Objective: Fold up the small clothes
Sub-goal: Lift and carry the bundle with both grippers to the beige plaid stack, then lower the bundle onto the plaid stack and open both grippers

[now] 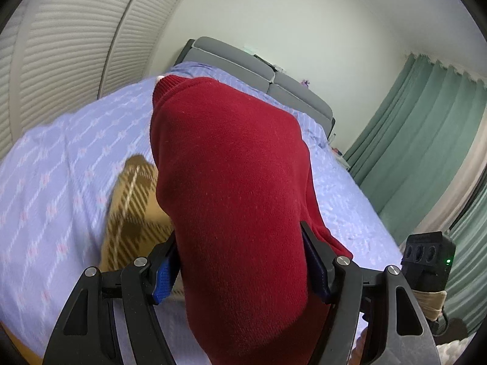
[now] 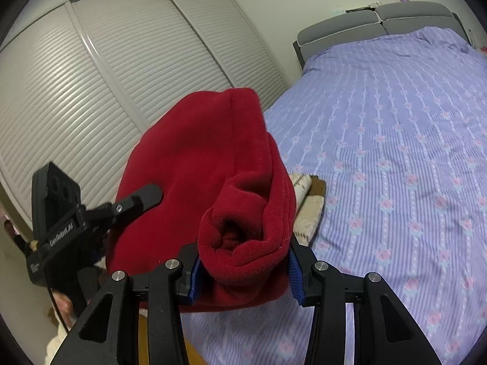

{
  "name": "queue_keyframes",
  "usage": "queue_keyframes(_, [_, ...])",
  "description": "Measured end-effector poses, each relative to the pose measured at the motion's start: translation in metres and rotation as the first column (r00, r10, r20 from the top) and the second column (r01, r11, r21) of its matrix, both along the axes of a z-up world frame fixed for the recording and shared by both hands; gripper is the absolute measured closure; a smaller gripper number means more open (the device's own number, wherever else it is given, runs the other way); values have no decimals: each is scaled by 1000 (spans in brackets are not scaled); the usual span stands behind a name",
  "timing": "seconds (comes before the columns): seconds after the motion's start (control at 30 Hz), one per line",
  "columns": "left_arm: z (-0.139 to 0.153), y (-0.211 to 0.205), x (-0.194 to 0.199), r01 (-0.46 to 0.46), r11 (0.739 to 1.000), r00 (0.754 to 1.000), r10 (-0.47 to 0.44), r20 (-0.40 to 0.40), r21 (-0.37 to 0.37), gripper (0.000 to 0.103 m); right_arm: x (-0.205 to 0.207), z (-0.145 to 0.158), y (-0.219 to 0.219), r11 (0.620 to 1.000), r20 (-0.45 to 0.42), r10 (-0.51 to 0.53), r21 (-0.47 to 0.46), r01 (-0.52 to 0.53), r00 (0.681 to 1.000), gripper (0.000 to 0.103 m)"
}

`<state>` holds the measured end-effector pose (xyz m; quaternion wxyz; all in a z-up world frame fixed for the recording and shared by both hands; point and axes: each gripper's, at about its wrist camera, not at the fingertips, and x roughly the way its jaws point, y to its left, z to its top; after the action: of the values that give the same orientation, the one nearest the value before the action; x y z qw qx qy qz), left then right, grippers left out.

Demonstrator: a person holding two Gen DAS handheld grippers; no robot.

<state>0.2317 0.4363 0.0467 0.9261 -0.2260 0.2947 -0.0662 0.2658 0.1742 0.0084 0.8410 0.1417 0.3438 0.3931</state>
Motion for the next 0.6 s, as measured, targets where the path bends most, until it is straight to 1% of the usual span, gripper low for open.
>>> queue_keyframes(0.1, [-1, 11, 22, 22, 999, 1000, -22, -8, 39, 33, 11, -2, 14, 1000, 1, -9, -8, 9, 1000, 59])
queue_keyframes(0.23, [-10, 26, 48, 51, 997, 998, -49, -28, 53, 33, 27, -9, 33, 999, -14, -34, -18, 34, 999, 59])
queue_keyframes(0.33, [-19, 36, 68, 61, 996, 997, -58, -54, 63, 33, 37, -20, 47, 998, -43, -53, -29, 51, 998, 59])
queue_keyframes(0.4, [-28, 43, 80, 71, 996, 995, -67, -79, 56, 33, 40, -26, 57, 998, -60, -52, -43, 49, 997, 60])
queue_keyframes(0.47, [-37, 48, 86, 78, 996, 993, -75, -86, 41, 33, 40, -29, 63, 997, -61, -54, -58, 50, 997, 60])
queue_keyframes(0.53, [-46, 51, 89, 89, 995, 993, -86, -85, 42, 33, 41, -33, 66, 996, -62, -64, -69, 60, 996, 60])
queue_keyframes(0.6, [-53, 56, 92, 89, 995, 991, -84, -100, 42, 33, 41, -38, 71, 995, -71, -63, -78, 57, 996, 60])
